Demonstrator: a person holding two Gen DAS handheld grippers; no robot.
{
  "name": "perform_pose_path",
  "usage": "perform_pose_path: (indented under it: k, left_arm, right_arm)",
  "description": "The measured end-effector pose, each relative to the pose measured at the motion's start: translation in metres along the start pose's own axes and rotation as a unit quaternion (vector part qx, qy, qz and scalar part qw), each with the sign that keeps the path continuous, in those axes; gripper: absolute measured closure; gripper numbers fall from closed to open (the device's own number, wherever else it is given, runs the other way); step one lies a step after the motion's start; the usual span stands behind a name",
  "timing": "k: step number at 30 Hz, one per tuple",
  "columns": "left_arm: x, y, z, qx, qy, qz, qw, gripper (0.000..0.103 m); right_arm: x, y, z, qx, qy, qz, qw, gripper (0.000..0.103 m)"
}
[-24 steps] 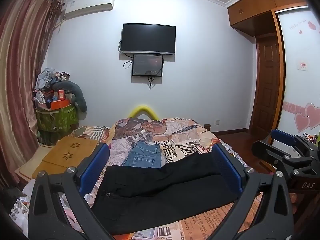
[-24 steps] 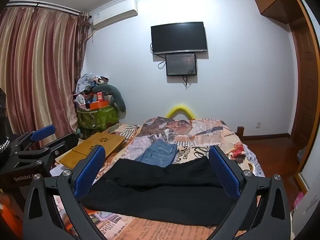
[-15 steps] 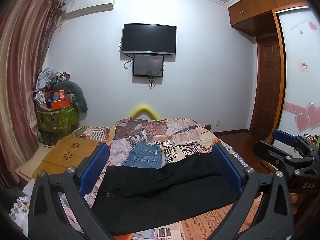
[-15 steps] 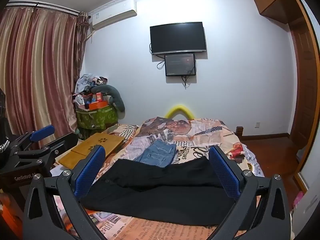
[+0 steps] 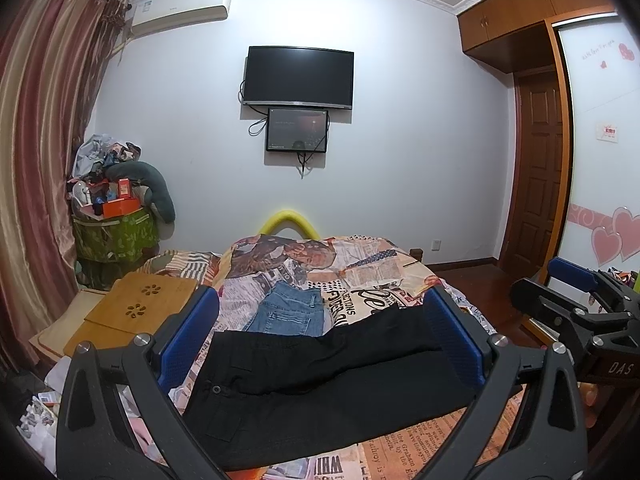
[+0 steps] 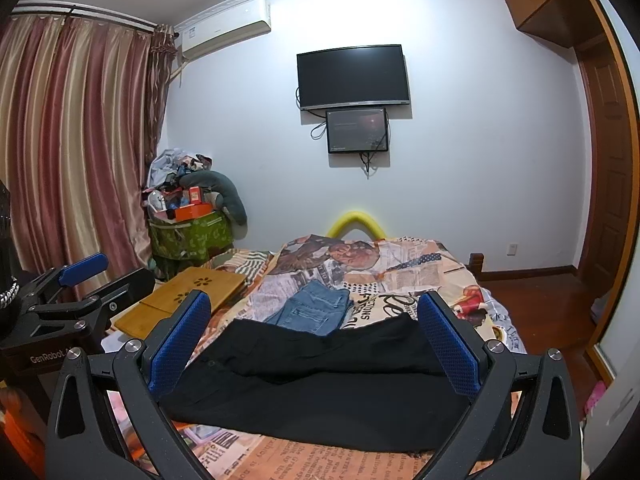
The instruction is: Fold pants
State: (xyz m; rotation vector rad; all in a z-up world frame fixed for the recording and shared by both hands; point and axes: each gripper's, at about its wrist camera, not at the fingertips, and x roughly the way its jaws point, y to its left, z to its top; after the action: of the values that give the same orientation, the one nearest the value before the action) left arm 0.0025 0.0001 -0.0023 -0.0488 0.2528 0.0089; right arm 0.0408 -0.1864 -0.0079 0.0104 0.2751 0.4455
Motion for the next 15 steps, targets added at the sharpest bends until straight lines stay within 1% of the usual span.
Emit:
perform_pose_path:
  k: [15]
  left_arm:
    - [-0.0006, 0.0018, -0.0011, 0.0, -0.001, -0.001, 1.0, 0.0]
  right_arm:
    - [0.0007, -0.0069, 0.0038, 0.002, 0.0, -0.001, 1.0, 0.0]
